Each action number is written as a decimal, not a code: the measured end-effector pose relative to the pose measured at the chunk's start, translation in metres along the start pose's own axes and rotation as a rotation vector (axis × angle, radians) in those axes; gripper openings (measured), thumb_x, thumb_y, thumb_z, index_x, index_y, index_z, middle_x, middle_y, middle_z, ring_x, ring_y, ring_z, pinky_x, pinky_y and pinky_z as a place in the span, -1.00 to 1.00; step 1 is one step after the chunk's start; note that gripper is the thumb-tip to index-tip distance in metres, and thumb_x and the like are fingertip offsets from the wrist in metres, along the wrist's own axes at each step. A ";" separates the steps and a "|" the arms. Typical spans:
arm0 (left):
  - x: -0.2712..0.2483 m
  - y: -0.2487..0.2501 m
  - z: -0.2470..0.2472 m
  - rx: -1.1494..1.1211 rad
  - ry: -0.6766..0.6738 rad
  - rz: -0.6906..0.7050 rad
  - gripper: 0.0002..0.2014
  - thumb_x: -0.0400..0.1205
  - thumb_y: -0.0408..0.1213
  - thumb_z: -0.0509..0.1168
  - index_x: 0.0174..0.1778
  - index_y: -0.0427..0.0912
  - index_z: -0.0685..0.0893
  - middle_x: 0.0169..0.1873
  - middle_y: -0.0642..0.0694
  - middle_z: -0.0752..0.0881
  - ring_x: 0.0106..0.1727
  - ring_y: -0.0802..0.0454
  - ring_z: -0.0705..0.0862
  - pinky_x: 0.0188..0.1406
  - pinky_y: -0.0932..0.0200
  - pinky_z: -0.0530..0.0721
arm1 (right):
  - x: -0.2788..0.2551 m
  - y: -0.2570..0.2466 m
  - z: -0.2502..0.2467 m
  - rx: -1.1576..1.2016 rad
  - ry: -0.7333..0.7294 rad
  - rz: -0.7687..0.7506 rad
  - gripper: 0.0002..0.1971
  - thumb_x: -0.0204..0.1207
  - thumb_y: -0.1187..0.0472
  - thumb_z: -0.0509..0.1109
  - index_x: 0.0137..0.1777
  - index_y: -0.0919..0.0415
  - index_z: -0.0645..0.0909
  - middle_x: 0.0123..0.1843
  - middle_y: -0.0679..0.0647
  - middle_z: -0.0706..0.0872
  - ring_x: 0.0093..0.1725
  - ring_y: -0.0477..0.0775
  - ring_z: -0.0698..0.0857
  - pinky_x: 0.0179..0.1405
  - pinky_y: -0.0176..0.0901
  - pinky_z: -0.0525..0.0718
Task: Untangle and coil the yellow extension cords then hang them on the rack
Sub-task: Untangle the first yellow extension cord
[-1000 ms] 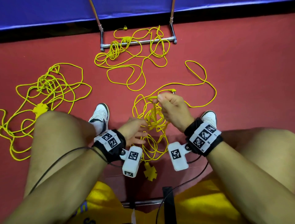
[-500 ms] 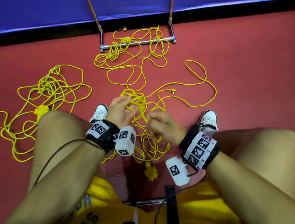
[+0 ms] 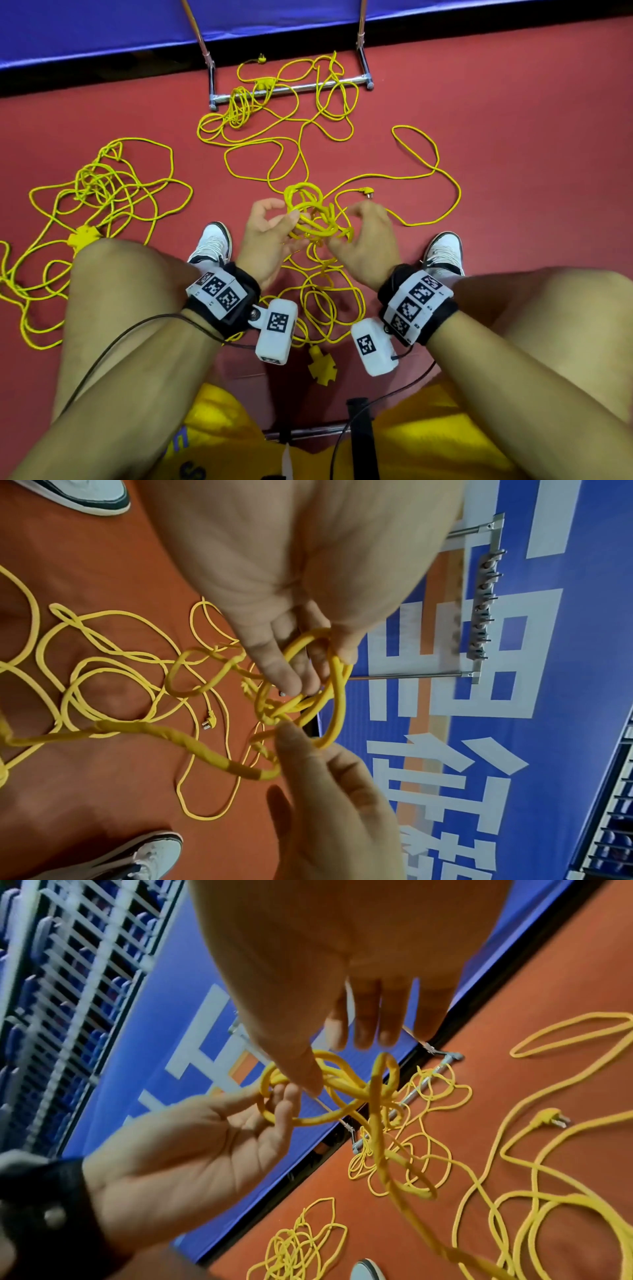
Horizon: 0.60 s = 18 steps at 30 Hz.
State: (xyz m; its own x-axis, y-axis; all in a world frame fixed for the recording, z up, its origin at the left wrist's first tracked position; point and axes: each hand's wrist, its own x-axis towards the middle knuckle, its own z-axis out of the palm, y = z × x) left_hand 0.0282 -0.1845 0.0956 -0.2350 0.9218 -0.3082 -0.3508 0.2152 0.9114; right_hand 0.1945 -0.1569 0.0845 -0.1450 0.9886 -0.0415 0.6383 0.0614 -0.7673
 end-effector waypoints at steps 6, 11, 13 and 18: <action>-0.004 0.003 0.001 -0.010 -0.066 -0.017 -0.85 0.75 -0.43 0.23 0.13 -0.09 0.46 -0.28 -0.09 0.80 -0.27 0.01 0.78 -0.28 0.11 0.77 | -0.007 0.000 0.001 0.002 -0.136 -0.040 -0.71 0.49 0.12 0.51 -0.01 0.10 0.42 -0.30 -0.13 0.65 -0.21 0.14 0.66 -0.26 -0.10 0.40; -0.004 0.008 0.004 0.060 -0.111 -0.029 -0.81 0.73 -0.47 0.23 0.16 -0.10 0.50 -0.27 -0.13 0.81 -0.36 0.02 0.73 -0.42 0.17 0.72 | -0.010 0.002 0.004 0.028 -0.041 -0.059 -0.73 0.45 0.21 0.40 -0.01 0.01 0.34 -0.24 -0.05 0.69 -0.19 0.22 0.67 -0.22 0.00 0.56; -0.004 0.007 0.004 0.086 -0.123 -0.067 -0.78 0.71 -0.52 0.24 0.12 -0.11 0.48 -0.26 -0.19 0.80 -0.44 0.02 0.65 -0.48 0.17 0.64 | -0.008 0.004 0.004 0.008 -0.041 -0.017 -0.73 0.42 0.22 0.37 -0.03 -0.03 0.33 -0.30 -0.08 0.66 -0.18 0.25 0.68 -0.17 0.07 0.61; -0.005 0.001 0.000 0.248 -0.171 -0.114 -0.41 0.40 -0.61 0.44 0.29 -0.14 0.43 -0.47 0.02 0.71 -0.58 0.14 0.52 -0.57 0.24 0.51 | 0.000 0.002 0.000 0.039 0.041 -0.015 -0.74 0.41 0.30 0.36 -0.04 0.03 0.35 -0.31 -0.12 0.62 -0.24 0.21 0.67 -0.17 0.11 0.60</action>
State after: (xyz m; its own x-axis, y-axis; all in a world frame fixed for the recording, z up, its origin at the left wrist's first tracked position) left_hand 0.0293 -0.1889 0.0979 -0.0441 0.9233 -0.3814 -0.1296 0.3733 0.9186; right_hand 0.1963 -0.1567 0.0829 -0.1232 0.9924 -0.0042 0.6063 0.0719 -0.7920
